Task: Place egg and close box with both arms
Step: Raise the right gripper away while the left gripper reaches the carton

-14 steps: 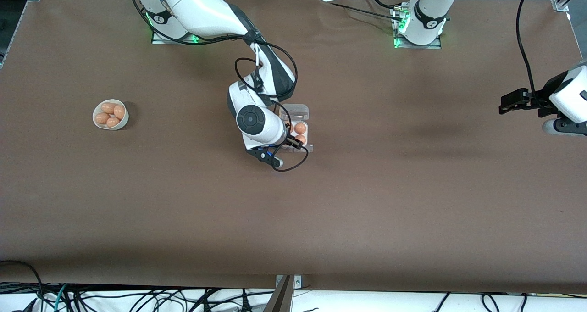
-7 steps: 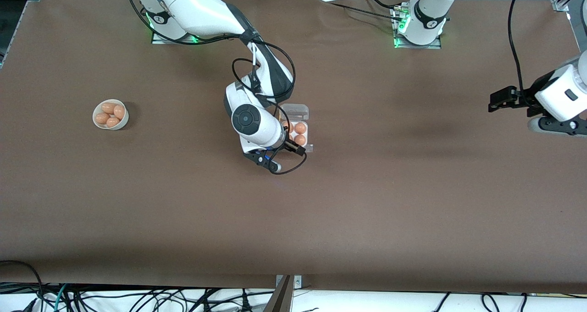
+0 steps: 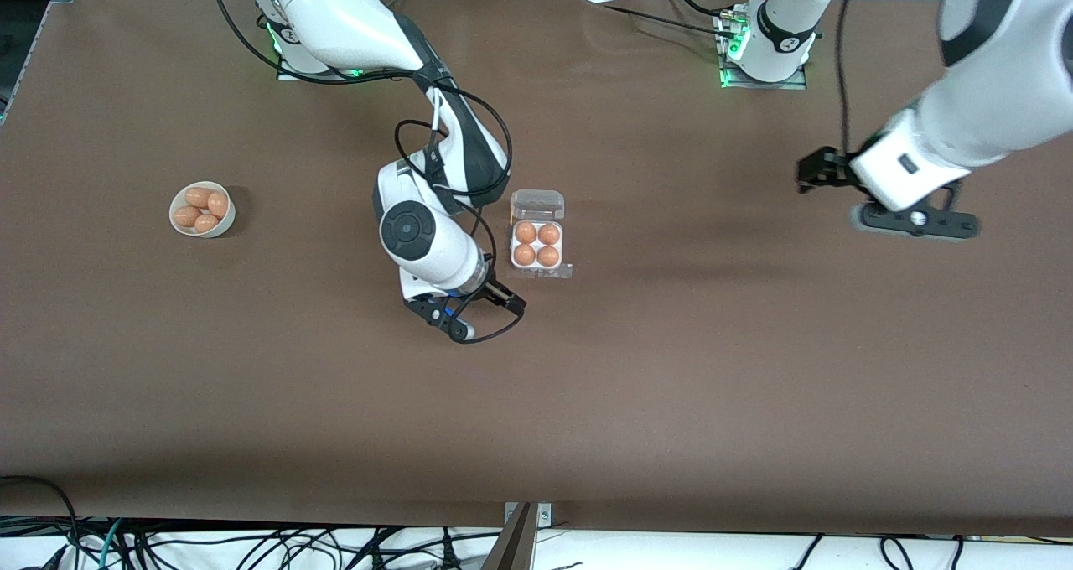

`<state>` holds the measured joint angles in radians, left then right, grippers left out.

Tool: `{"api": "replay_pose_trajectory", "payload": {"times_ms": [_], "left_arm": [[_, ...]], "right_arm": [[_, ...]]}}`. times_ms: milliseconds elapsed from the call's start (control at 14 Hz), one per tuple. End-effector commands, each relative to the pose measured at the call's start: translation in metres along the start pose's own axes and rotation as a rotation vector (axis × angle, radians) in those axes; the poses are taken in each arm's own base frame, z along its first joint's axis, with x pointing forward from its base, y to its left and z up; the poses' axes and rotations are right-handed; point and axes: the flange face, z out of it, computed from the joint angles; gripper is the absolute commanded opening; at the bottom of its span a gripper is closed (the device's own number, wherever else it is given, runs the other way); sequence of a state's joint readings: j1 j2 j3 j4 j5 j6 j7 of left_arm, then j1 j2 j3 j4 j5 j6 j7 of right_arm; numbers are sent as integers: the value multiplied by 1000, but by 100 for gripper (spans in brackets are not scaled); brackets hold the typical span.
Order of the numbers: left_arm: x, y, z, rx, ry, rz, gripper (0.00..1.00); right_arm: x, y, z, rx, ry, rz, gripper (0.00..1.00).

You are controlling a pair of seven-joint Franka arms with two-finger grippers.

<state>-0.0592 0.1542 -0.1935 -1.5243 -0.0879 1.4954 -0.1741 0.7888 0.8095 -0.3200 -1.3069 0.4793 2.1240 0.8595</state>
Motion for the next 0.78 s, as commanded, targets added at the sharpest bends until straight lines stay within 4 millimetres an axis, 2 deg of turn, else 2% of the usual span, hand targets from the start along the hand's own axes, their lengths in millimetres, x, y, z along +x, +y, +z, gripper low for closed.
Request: {"api": "replay_pose_trajectory", "payload": {"times_ms": [0, 142, 356, 498, 569, 712], "left_arm": [[4, 36, 16, -98, -63, -44, 100], [4, 74, 37, -96, -107, -67, 100], [3, 133, 82, -107, -206, -94, 100], [15, 151, 102, -149, -266, -150, 97], [17, 166, 118, -137, -297, -195, 97], [29, 182, 136, -127, -330, -272, 89]], "right_arm": [[26, 23, -33, -63, -15, -66, 100], [47, 48, -46, -118, -26, -140, 100], [88, 99, -110, -50, -30, -143, 100], [114, 144, -147, -20, -52, -211, 100], [124, 163, -158, -35, -49, -279, 100], [134, 197, -186, -76, -21, -358, 100]]}}
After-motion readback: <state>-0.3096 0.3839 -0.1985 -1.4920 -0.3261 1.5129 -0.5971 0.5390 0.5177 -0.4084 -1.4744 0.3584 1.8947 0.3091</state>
